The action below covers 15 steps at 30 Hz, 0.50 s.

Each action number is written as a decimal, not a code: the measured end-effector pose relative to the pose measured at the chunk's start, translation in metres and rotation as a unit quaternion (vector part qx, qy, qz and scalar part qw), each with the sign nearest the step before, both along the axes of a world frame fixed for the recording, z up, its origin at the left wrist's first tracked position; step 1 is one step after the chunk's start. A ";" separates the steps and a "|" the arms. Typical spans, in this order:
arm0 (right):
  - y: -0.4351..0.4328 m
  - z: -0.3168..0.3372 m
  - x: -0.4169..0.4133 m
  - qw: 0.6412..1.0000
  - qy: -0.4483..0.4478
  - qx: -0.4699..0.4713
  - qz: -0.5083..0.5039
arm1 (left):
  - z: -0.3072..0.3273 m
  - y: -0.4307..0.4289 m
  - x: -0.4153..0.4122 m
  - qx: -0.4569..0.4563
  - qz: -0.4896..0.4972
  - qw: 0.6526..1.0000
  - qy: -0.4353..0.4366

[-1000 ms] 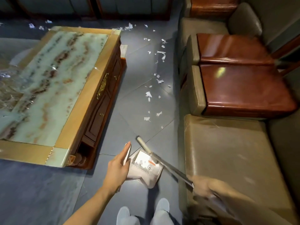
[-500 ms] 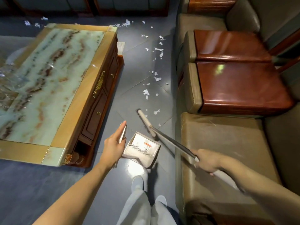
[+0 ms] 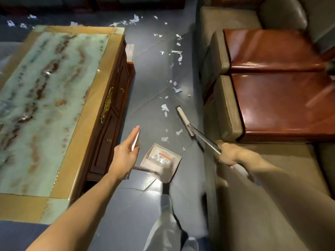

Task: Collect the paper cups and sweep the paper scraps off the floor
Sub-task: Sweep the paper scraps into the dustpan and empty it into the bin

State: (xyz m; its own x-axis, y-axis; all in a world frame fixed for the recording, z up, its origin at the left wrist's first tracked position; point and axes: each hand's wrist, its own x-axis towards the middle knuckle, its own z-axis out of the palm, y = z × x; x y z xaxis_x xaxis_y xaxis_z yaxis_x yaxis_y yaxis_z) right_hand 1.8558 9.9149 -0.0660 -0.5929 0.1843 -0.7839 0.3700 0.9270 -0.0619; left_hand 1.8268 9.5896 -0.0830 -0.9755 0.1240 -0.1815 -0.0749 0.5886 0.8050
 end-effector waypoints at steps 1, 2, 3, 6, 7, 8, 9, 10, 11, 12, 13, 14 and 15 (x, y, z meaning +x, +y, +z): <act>-0.004 -0.008 -0.016 1.000 -0.004 0.005 0.002 | -0.001 -0.003 -0.013 -0.004 0.001 1.000 0.002; -0.009 -0.015 -0.030 1.000 -0.005 0.013 0.007 | -0.003 -0.004 -0.024 -0.004 0.003 1.000 0.003; -0.016 -0.021 -0.043 1.000 -0.005 0.021 0.014 | -0.005 -0.004 -0.033 0.000 0.005 1.000 0.001; -0.033 -0.041 -0.069 0.998 0.005 0.025 0.052 | -0.009 0.002 -0.056 0.017 0.002 1.000 -0.003; -0.040 -0.040 -0.072 0.998 0.001 0.017 0.065 | -0.010 0.003 -0.063 0.019 0.002 1.000 -0.003; -0.045 -0.038 -0.073 0.998 0.002 -0.003 0.068 | -0.010 0.002 -0.069 0.022 0.004 1.000 -0.002; -0.047 -0.037 -0.070 0.997 -0.002 -0.023 0.072 | -0.010 0.000 -0.076 0.026 0.008 1.000 -0.002; -0.047 -0.036 -0.066 0.996 -0.015 -0.038 0.082 | -0.009 -0.002 -0.081 0.031 0.012 0.999 -0.005; -0.046 -0.034 -0.062 0.996 -0.034 -0.049 0.059 | -0.007 -0.004 -0.085 0.037 0.013 0.999 -0.008; -0.045 -0.030 -0.057 0.995 -0.053 -0.054 0.063 | -0.005 -0.004 -0.088 0.043 0.011 0.999 -0.011; -0.042 -0.026 -0.052 0.993 -0.064 -0.047 0.083 | -0.003 -0.002 -0.090 0.048 0.007 0.999 -0.014; -0.040 -0.021 -0.046 0.992 -0.059 -0.043 0.102 | -0.002 0.001 -0.091 0.052 0.004 0.999 -0.016; -0.034 -0.015 -0.041 0.991 -0.069 -0.044 0.104 | -0.002 0.004 -0.091 0.055 0.002 0.998 -0.016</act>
